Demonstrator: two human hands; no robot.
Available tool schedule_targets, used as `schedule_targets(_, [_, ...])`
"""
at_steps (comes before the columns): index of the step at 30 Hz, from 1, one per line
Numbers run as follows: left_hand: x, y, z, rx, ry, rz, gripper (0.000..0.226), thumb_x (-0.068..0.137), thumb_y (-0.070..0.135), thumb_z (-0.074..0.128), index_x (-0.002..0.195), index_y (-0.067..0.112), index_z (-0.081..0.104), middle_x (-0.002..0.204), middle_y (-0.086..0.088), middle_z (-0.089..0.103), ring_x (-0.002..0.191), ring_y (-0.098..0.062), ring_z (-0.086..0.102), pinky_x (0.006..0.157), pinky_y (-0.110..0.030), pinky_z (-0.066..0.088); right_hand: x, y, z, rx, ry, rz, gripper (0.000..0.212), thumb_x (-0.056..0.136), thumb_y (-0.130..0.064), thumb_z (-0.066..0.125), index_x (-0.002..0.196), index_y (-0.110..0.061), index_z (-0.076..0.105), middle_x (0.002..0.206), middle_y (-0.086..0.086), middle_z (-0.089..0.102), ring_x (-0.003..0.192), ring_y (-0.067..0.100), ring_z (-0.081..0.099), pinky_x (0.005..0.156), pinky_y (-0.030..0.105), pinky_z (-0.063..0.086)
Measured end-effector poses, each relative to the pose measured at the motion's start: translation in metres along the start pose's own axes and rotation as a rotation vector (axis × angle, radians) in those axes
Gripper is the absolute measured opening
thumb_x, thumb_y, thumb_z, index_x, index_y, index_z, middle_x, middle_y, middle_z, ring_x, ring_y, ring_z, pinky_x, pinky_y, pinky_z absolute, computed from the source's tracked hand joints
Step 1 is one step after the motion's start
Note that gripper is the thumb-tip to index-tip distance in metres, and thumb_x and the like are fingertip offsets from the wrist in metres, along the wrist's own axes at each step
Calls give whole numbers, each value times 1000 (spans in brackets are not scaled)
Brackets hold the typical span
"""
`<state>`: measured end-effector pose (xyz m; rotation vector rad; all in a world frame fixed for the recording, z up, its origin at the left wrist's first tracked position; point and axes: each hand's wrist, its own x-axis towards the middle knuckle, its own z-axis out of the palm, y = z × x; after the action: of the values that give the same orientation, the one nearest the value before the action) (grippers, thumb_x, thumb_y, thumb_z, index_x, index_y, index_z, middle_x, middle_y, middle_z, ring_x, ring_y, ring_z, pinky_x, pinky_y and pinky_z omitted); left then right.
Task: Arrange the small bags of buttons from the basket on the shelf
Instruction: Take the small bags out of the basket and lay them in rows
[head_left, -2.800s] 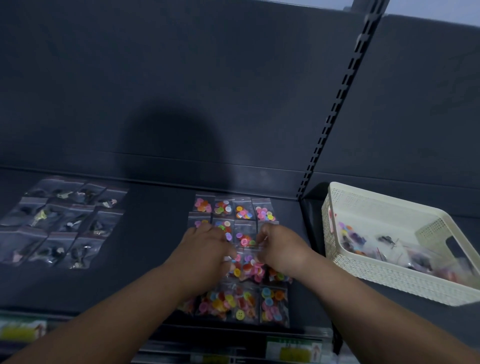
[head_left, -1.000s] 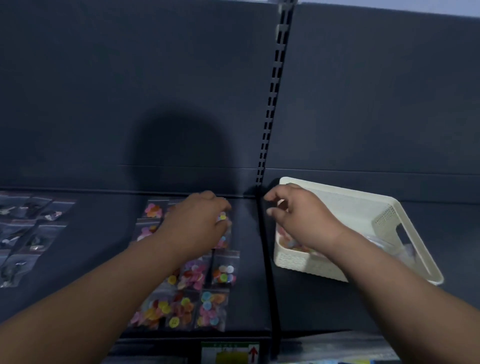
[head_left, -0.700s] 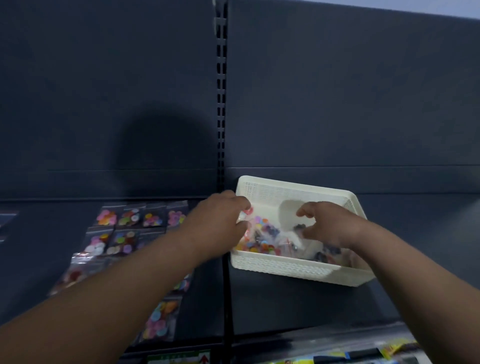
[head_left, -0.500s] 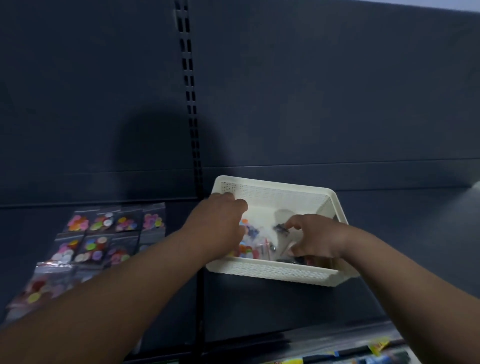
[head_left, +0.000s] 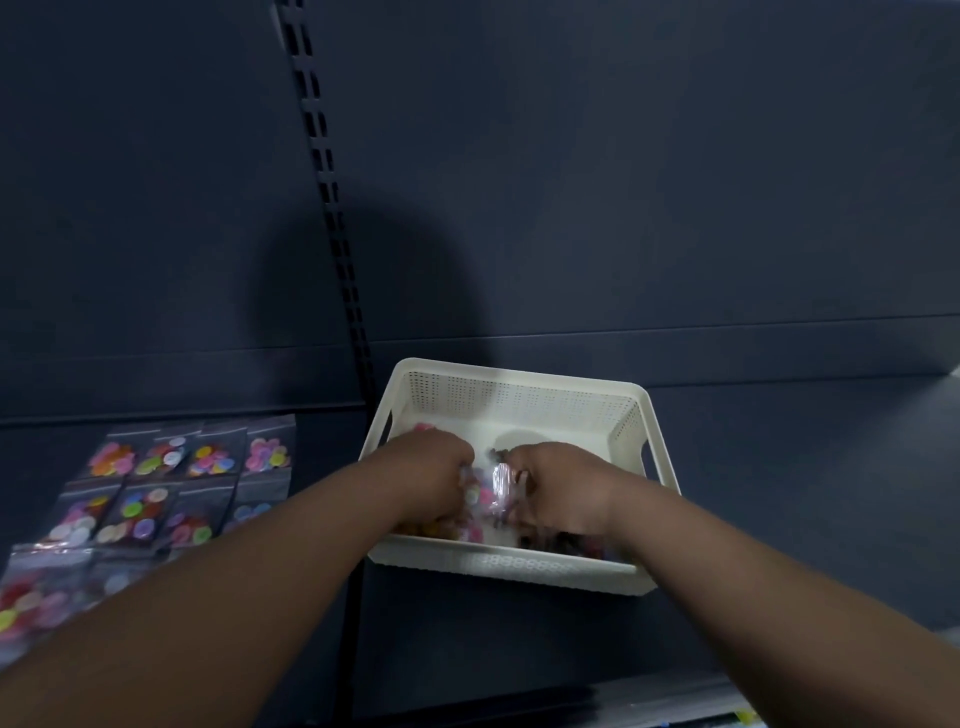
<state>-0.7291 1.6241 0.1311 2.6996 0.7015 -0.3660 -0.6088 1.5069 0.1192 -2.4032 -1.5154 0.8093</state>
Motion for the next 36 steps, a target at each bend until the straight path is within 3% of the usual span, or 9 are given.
schedule_targets(4, [4, -2, -3, -334, 34, -55, 19, 88, 27, 60, 72, 23, 53, 75, 3, 55, 73, -17, 57, 62, -26, 42, 1, 18, -10, 208, 18, 67, 17, 80, -6, 64, 82, -22, 63, 81, -2, 63, 72, 14, 59, 65, 23, 46])
schedule_targets(8, [-1, -2, -16, -807, 45, -127, 14, 91, 23, 60, 79, 17, 55, 77, -5, 62, 60, -13, 54, 52, -21, 43, 2, 24, -17, 328, -2, 98, 13, 81, -13, 71, 89, -19, 62, 77, 3, 62, 59, 11, 52, 54, 21, 41])
schedule_targets(16, [-11, -12, -37, -1302, 142, -264, 8, 88, 18, 65, 95, 14, 63, 78, -5, 63, 62, -14, 58, 53, -23, 47, 15, -12, -6, 225, -24, -80, 41, 76, -27, 76, 114, -25, 62, 101, -4, 60, 90, 16, 60, 80, 25, 49])
schedule_targets(20, [-16, -19, -39, -1410, 165, -319, 10, 91, 23, 61, 94, 14, 62, 80, -6, 64, 66, -16, 59, 49, -24, 46, 21, -29, 8, -85, -80, -194, 55, 76, -40, 70, 127, -32, 52, 101, -4, 50, 93, 19, 56, 73, 26, 45])
schedule_targets(24, [-23, -23, -40, -1478, 166, -335, 10, 89, 21, 62, 94, 13, 62, 89, -11, 65, 67, -16, 61, 46, -22, 47, 25, -32, 8, -151, -49, -190, 29, 81, -28, 66, 108, -27, 58, 97, -4, 48, 89, 19, 52, 69, 26, 39])
schedule_targets(26, [-26, -24, -41, -1529, 183, -329, 9, 89, 15, 62, 97, 12, 60, 88, -13, 66, 66, -16, 62, 46, -21, 48, 26, -28, 6, -76, 3, -195, 11, 82, -17, 62, 81, -26, 56, 83, -8, 50, 82, 17, 51, 62, 24, 38])
schedule_targets(28, [-29, -25, -40, -1570, 205, -330, 12, 90, 10, 61, 102, 10, 58, 87, -13, 66, 66, -17, 64, 46, -21, 50, 26, -23, 3, 87, 28, -157, 28, 83, -6, 57, 68, -28, 51, 73, -11, 51, 70, 10, 53, 54, 16, 38])
schedule_targets(31, [-31, -23, -41, -1589, 223, -342, 14, 91, 9, 57, 105, 8, 58, 89, -14, 67, 67, -18, 65, 47, -21, 52, 20, -15, -3, 508, 3, -52, 27, 85, 4, 50, 70, -18, 58, 64, 0, 58, 54, 6, 55, 53, 17, 43])
schedule_targets(36, [-30, -19, -41, -1563, 216, -370, 20, 91, 12, 58, 110, 8, 59, 110, -19, 68, 79, -22, 65, 57, -27, 53, 10, -2, -19, 992, -55, 2, 27, 89, 1, 54, 73, -20, 59, 68, -1, 59, 60, 10, 57, 61, 25, 48])
